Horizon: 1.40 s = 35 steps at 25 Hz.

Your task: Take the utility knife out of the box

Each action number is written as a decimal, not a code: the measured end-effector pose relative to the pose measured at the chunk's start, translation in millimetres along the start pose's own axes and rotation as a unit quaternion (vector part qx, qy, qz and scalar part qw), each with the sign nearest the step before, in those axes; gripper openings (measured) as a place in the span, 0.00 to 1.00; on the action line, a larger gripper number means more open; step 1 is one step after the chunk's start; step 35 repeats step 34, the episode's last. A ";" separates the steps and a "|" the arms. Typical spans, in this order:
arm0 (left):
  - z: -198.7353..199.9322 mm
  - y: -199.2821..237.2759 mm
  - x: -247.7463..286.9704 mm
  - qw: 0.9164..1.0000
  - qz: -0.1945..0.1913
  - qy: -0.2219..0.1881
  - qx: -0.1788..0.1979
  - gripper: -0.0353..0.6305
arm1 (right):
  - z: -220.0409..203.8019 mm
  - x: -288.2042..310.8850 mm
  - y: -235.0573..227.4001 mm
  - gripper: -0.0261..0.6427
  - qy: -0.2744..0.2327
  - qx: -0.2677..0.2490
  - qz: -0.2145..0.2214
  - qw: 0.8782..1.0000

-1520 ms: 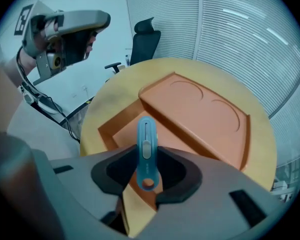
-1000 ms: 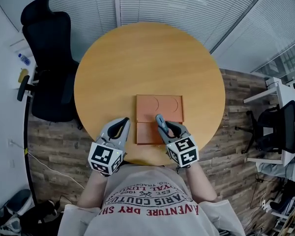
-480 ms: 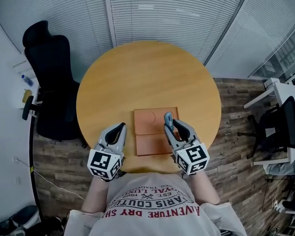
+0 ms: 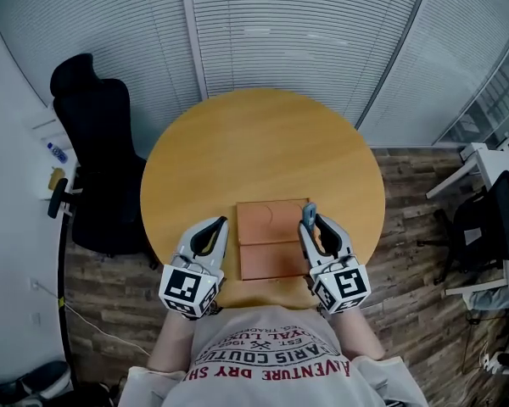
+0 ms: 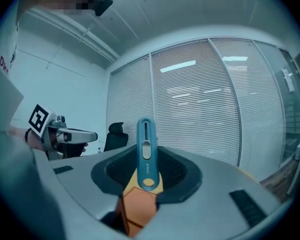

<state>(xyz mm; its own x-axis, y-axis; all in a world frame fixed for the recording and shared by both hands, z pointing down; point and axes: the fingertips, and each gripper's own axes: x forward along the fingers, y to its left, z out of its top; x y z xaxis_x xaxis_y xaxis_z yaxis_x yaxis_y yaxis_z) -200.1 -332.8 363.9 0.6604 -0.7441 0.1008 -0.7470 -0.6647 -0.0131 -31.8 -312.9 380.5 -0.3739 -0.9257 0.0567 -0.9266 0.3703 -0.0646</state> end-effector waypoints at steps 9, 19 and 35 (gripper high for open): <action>1.0 -11.9 -1.4 1.000 -0.010 0.009 0.027 0.07 | -10.1 -7.2 1.5 0.24 0.011 0.012 -0.003 1.000; 0.9 -26.8 8.5 0.999 -0.028 0.013 0.029 0.07 | -17.3 -12.5 2.4 0.24 0.027 0.004 0.007 1.000; 3.2 -35.1 21.1 0.999 -0.035 0.003 0.020 0.07 | -18.3 -10.9 4.5 0.24 0.028 -0.012 0.011 0.999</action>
